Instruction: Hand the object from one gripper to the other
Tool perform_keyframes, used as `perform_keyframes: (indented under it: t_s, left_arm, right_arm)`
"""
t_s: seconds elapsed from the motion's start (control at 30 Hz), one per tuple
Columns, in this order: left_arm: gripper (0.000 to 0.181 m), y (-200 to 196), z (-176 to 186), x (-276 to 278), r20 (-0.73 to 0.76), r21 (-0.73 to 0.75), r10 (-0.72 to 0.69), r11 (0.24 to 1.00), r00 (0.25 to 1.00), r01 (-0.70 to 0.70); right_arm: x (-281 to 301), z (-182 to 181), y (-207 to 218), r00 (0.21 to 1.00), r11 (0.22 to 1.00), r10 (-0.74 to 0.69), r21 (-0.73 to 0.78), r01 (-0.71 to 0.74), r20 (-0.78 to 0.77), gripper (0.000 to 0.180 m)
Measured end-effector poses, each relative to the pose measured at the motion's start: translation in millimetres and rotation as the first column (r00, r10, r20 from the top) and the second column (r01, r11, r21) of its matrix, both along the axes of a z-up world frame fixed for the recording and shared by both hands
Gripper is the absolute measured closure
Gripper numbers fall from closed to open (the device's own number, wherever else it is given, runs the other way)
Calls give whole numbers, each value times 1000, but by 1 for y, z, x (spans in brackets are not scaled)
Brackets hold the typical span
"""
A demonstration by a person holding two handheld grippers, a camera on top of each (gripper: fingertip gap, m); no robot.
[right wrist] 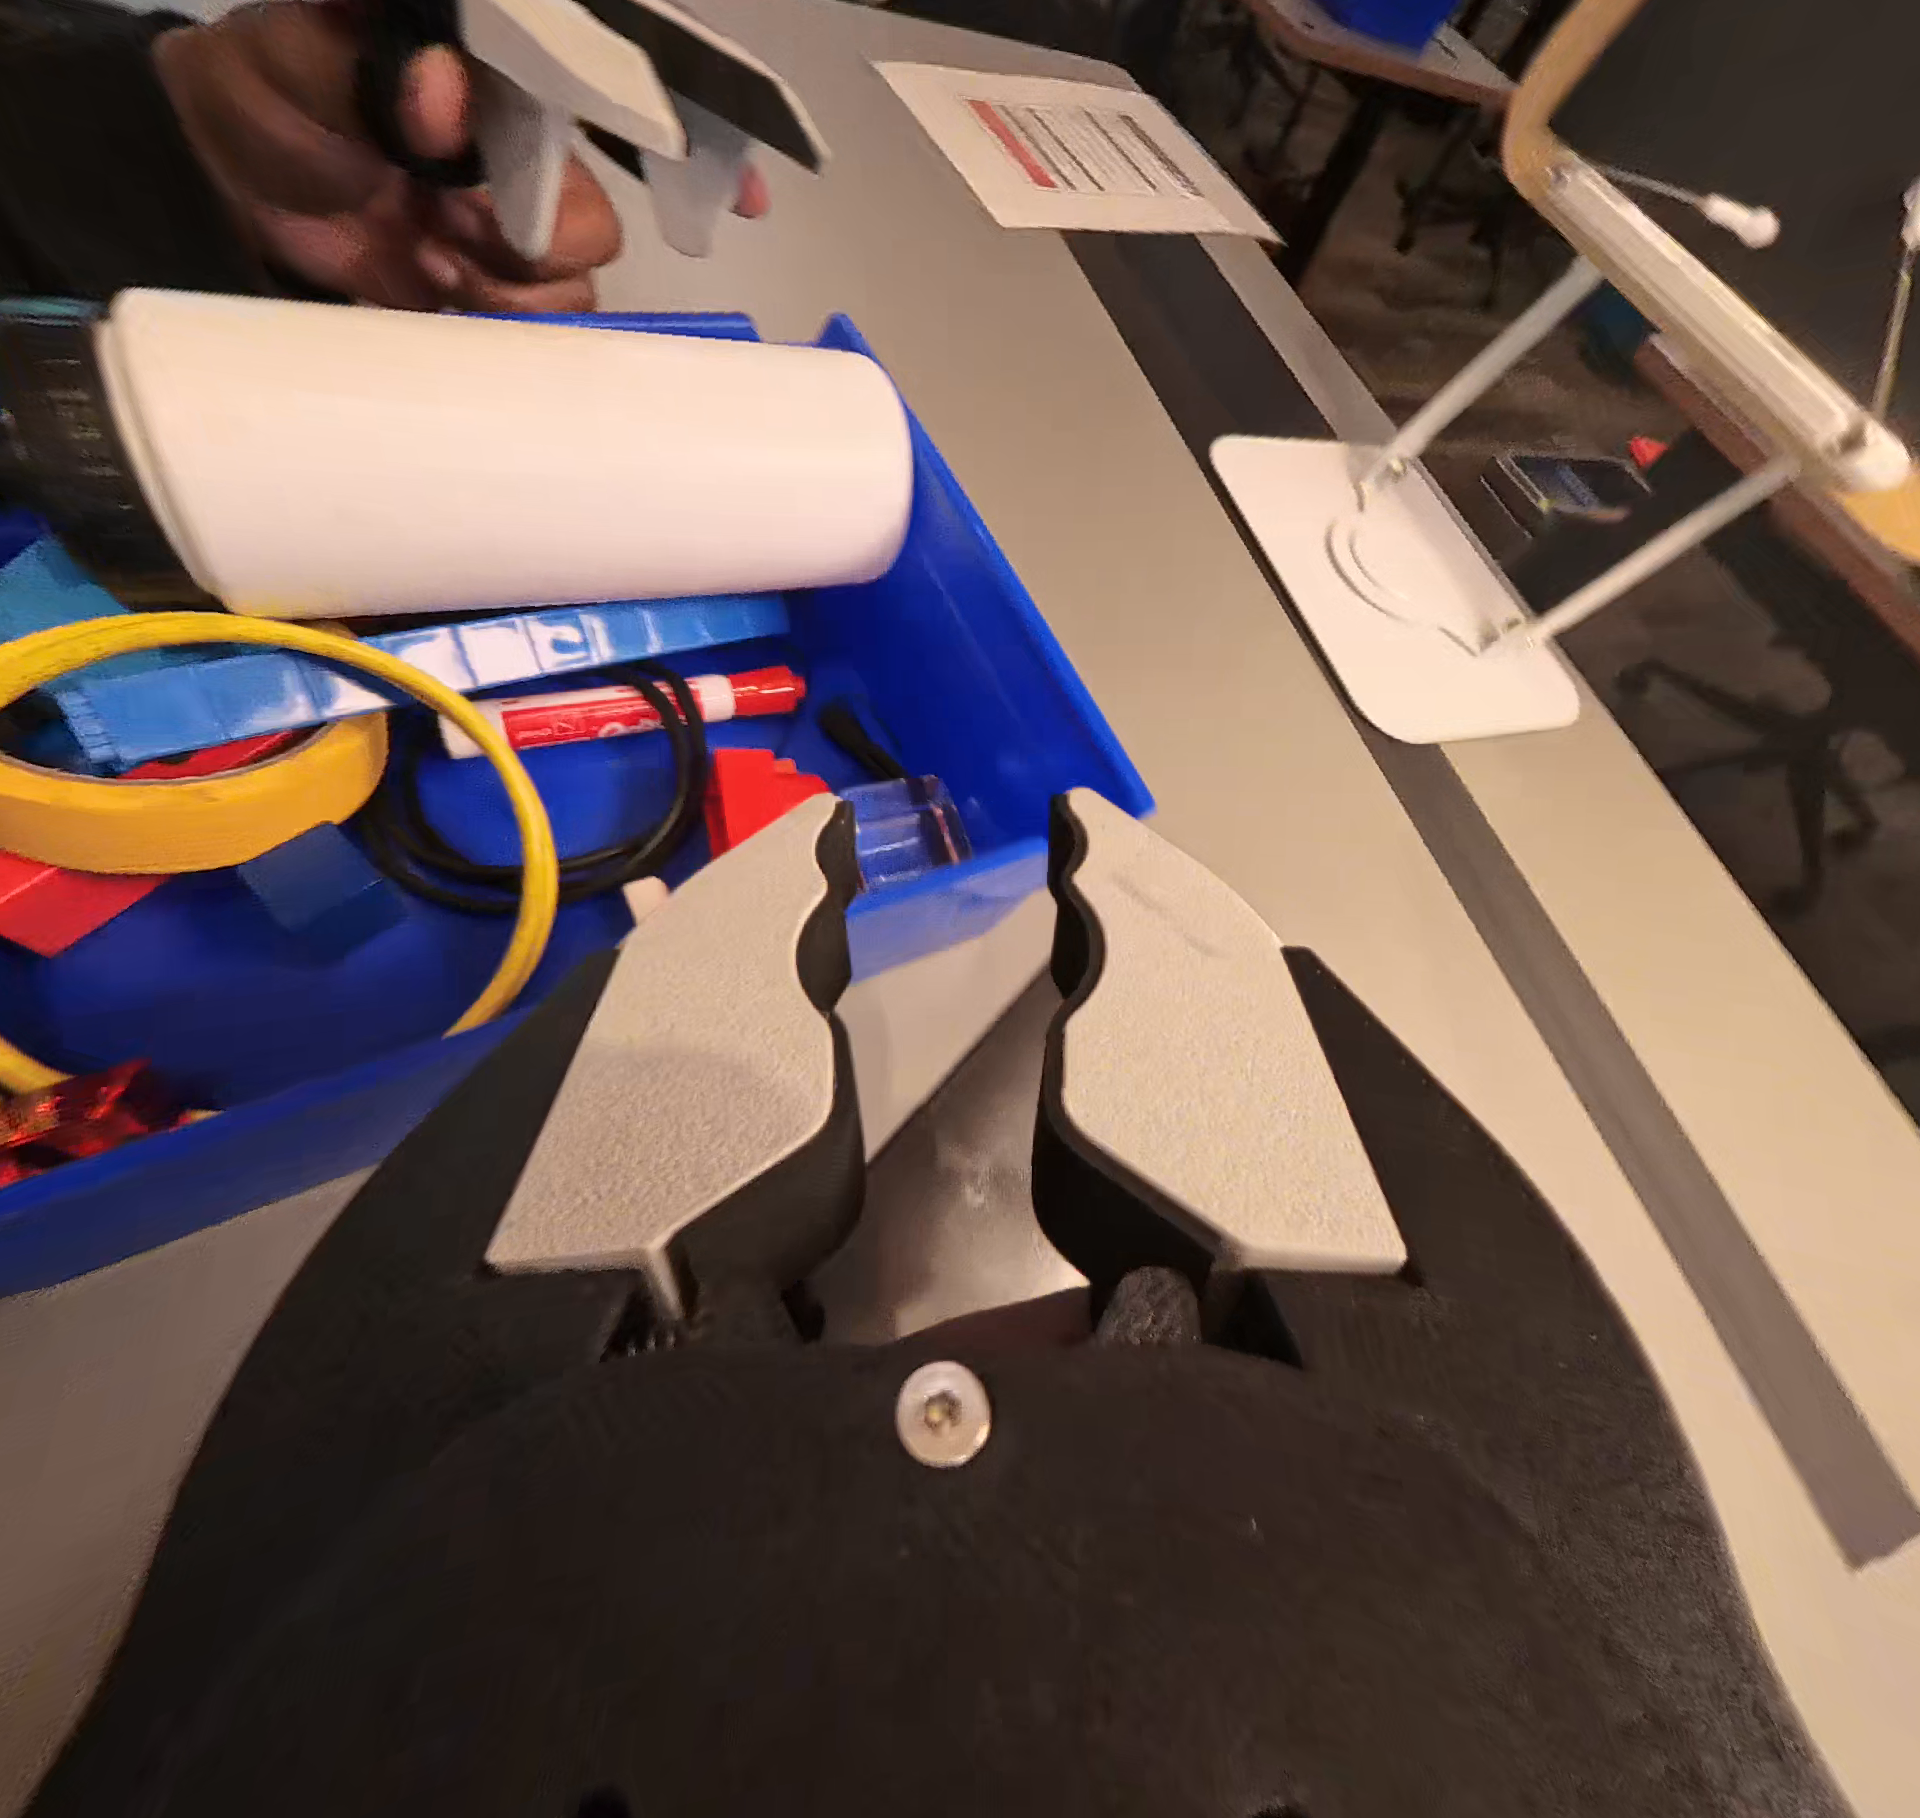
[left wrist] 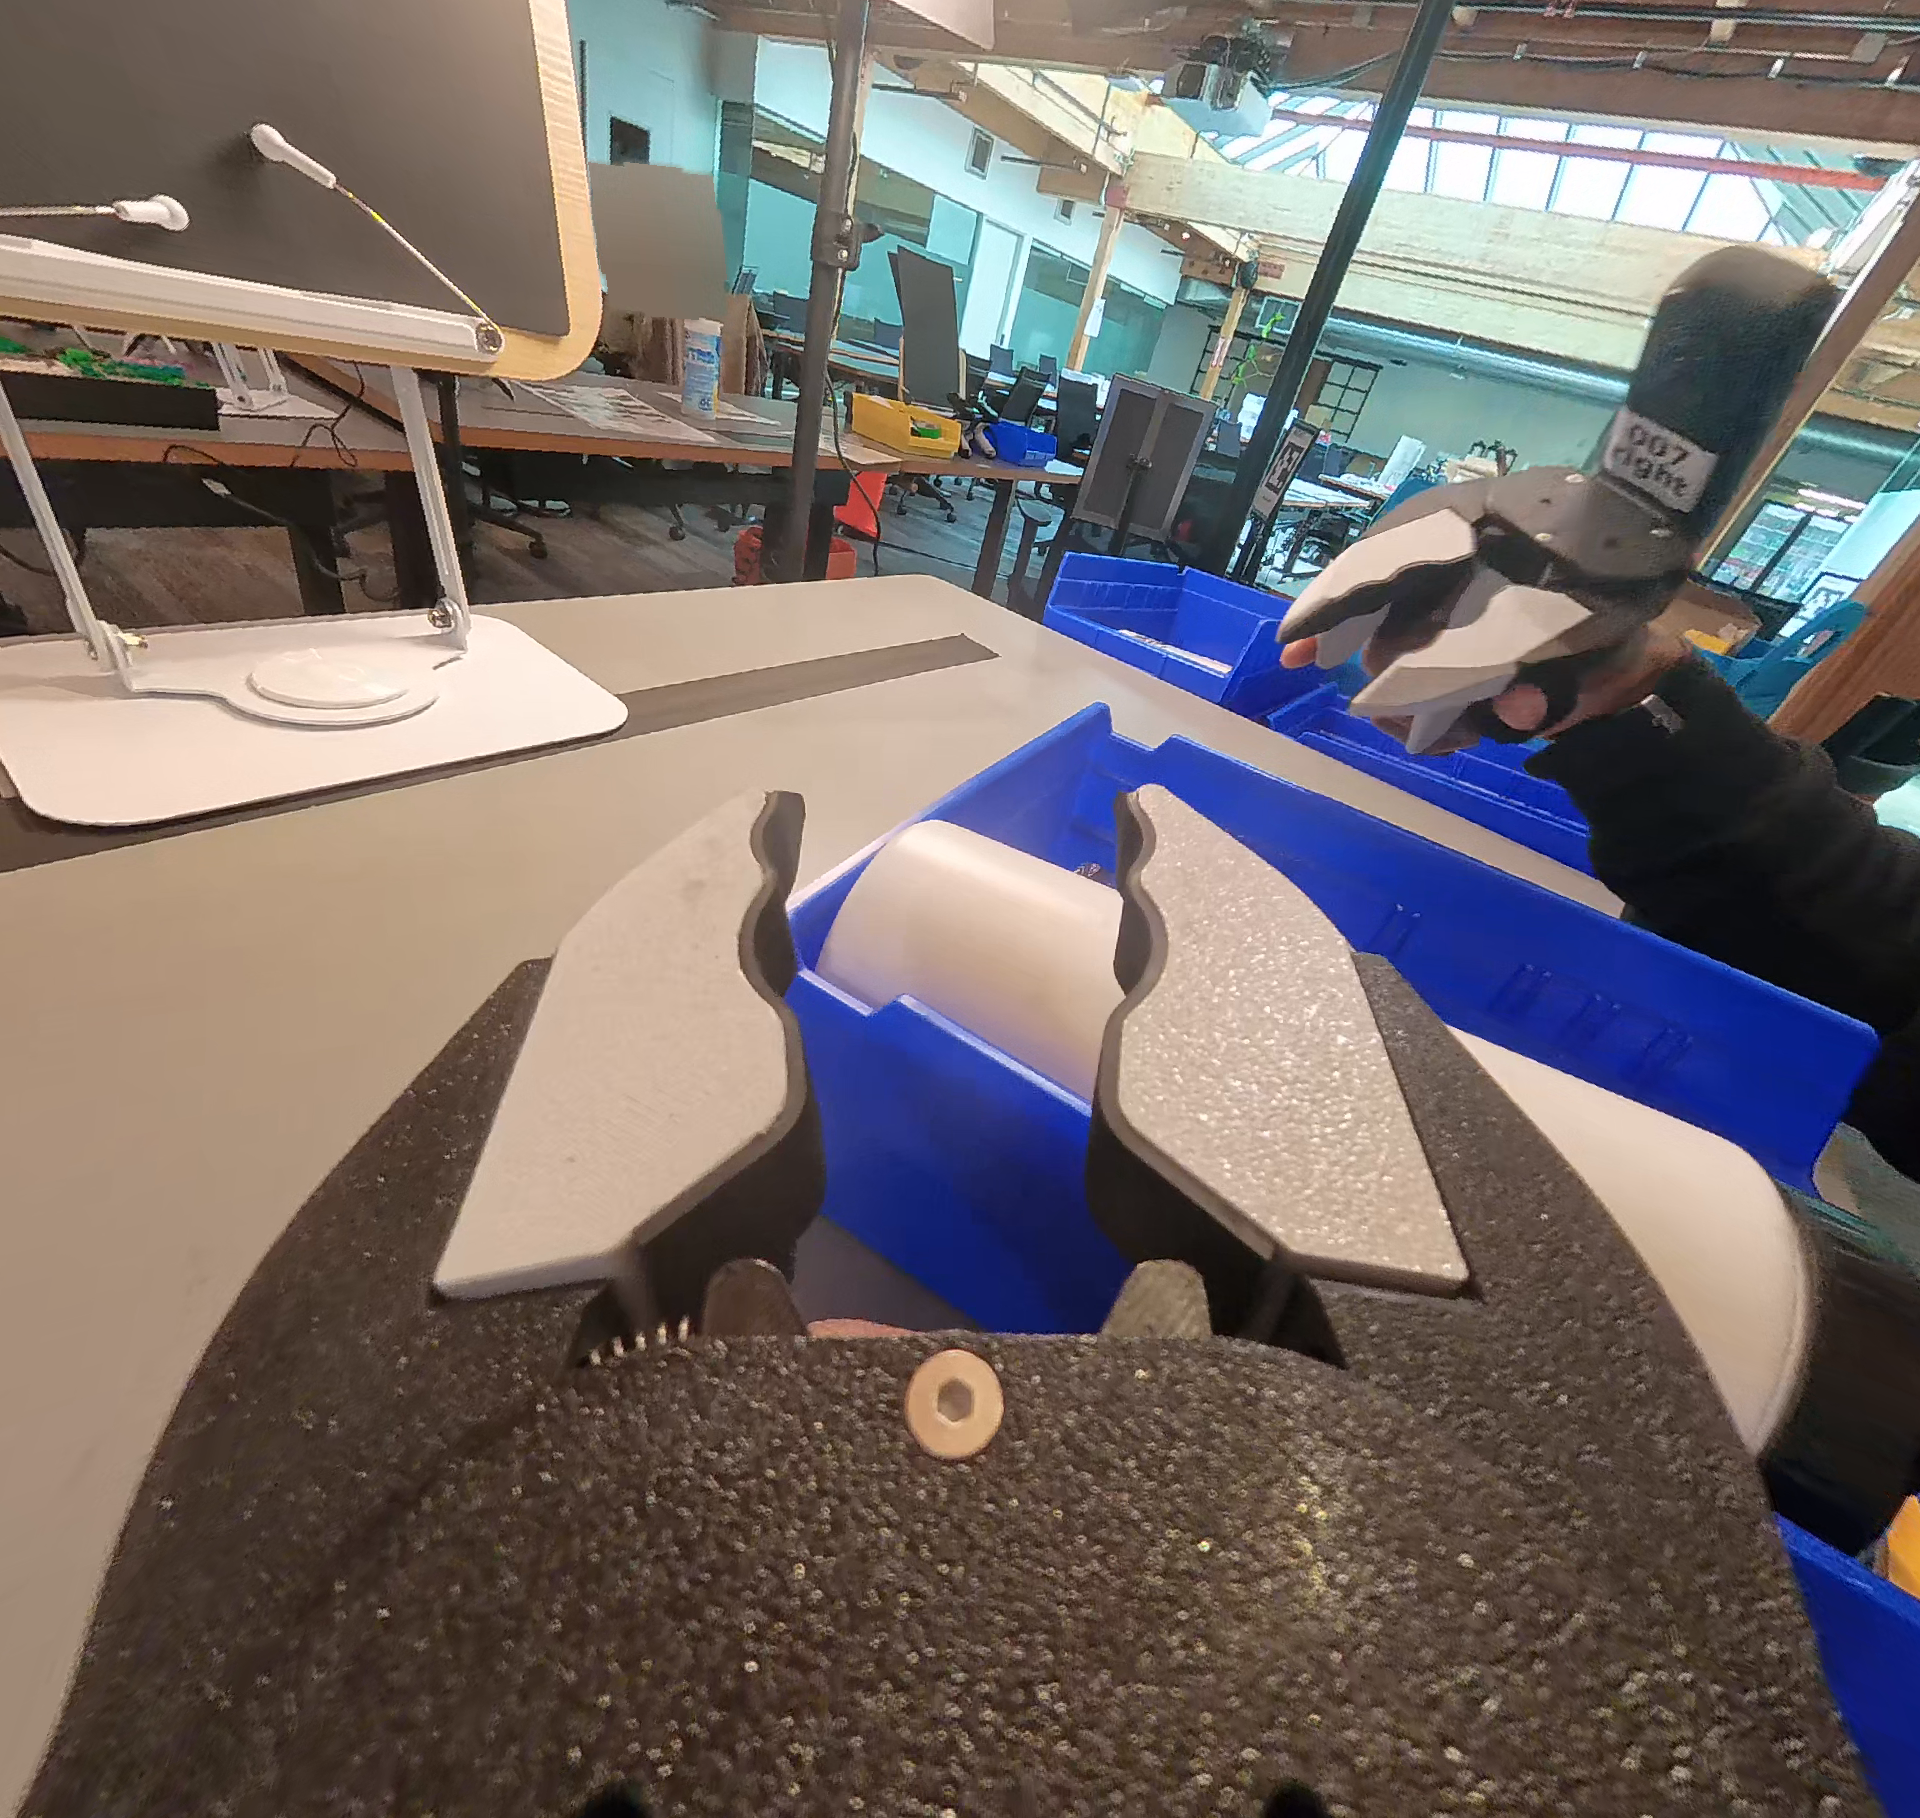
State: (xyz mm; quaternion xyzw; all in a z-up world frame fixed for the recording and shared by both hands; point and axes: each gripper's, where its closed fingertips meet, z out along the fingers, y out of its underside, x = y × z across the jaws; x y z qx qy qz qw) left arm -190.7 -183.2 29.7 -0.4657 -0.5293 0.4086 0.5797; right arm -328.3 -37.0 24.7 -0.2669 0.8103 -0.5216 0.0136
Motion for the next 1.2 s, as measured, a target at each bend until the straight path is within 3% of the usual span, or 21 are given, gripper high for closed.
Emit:
perform_keyframes:
  t_s: [0.13,0.33,0.53,0.7,0.83,0.93,1.07,1.2]
  left_arm:
    - [120,-1,0,-7,12,14,-17,1000,1000,17]
    - [117,-3,-9,-32,83,-22,-86,996,993,88]
    - [117,-10,-4,-21,-10,-5,-63,998,998,62]
    - [118,-15,-2,-11,-34,39,-48,998,998,50]
    - [117,-11,-5,-10,-12,30,-67,997,998,67]
    - [117,-9,-4,-10,-3,-1,-58,998,998,58]
    - [117,-5,-4,-10,4,-19,-59,998,998,59]
    - [117,-3,-6,-10,16,-24,-66,997,998,67]
  right_arm:
    - [42,-8,-10,971,988,149,77,-136,-187,144]
    - [80,-36,-35,856,924,354,283,-258,-377,143]
    - [83,-86,-61,696,835,498,503,-223,-518,145]
    - [83,-116,-74,609,757,606,606,-244,-512,145]
    - [82,-125,-80,580,754,612,618,-223,-537,137]
    - [82,-127,-79,548,751,626,619,-231,-555,141]
    - [83,-129,-75,536,722,657,647,-245,-530,142]
    - [81,-136,-60,543,636,709,740,-218,-450,149]
